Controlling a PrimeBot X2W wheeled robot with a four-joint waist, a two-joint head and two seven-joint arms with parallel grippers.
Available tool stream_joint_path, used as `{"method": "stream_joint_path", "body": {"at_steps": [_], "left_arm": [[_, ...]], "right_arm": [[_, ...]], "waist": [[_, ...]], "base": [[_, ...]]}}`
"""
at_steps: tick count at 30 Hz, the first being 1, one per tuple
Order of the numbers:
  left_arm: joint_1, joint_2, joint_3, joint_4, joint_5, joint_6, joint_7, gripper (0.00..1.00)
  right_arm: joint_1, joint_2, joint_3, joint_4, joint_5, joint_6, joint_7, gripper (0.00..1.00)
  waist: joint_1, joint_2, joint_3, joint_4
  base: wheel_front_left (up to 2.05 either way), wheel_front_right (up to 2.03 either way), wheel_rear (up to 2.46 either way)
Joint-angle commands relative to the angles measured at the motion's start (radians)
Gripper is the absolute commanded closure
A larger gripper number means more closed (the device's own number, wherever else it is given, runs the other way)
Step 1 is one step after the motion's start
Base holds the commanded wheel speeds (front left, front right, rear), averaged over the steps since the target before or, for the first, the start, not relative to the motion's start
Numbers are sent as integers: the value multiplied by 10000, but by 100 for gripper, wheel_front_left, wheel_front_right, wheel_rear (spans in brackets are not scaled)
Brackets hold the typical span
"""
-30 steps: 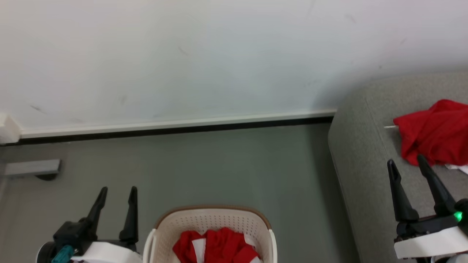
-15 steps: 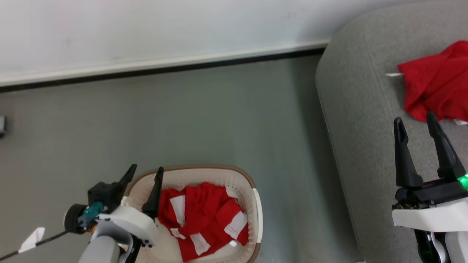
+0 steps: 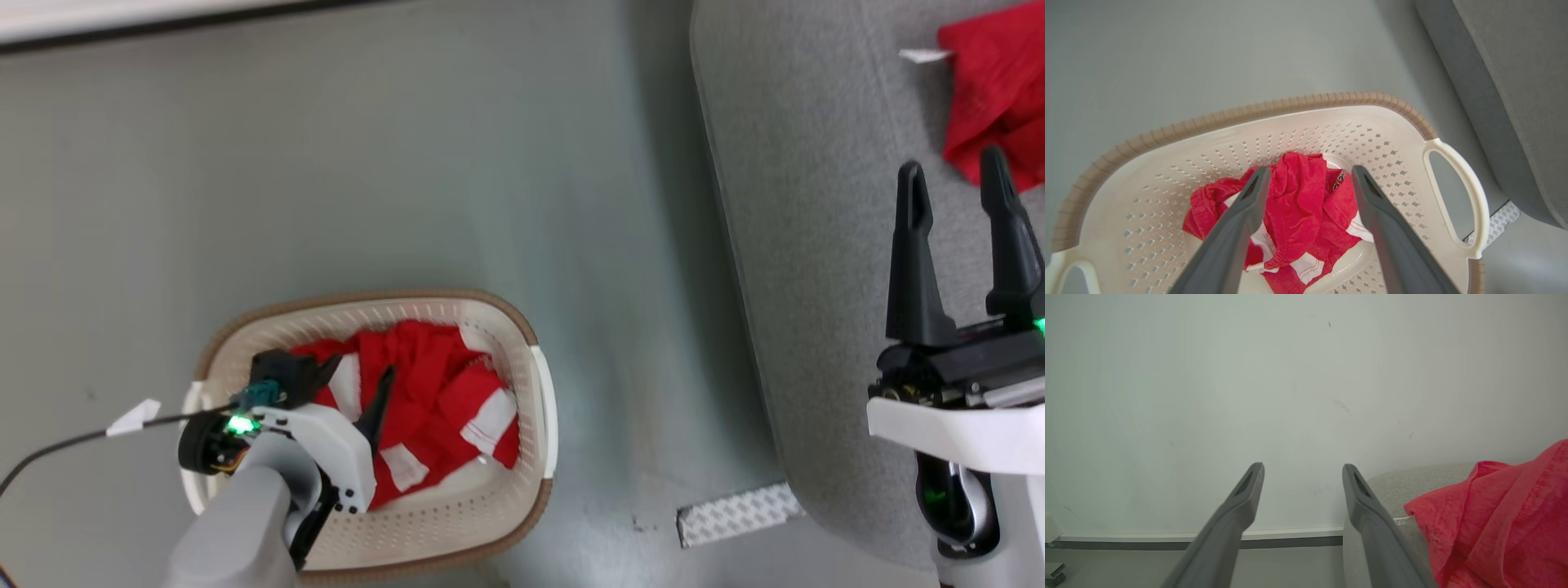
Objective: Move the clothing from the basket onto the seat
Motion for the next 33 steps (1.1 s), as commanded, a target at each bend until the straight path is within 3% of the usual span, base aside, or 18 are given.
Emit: {"method": "stream_joint_path", "body": {"at_steps": [1, 14, 22, 33], "left_arm": [[-167, 120, -104, 149, -55, -21, 62, 0], [-1619, 564, -2098, 2280, -1704, -9, 1436, 0], [-2521, 1065, -2710, 3296, -1732, -10, 2267, 0], [-3180, 1592, -3777, 3476, -1829, -4, 2769, 0]], "right_arm": [[-171, 10, -25, -62, -36, -22, 10, 0], [-1065, 290, 99, -512, -170, -22, 10, 0], [-1452, 410, 494, -722, -124, -22, 10, 0], [-1588, 456, 646, -881, 357, -22, 10, 0]], "waist": [[-3, 0, 528, -217], [-3, 0, 2157, -801], [-3, 0, 2989, -1237], [-3, 0, 3683, -1785]], "base": [[0, 0, 0], [0, 0, 0], [0, 0, 0], [0, 0, 0]]}}
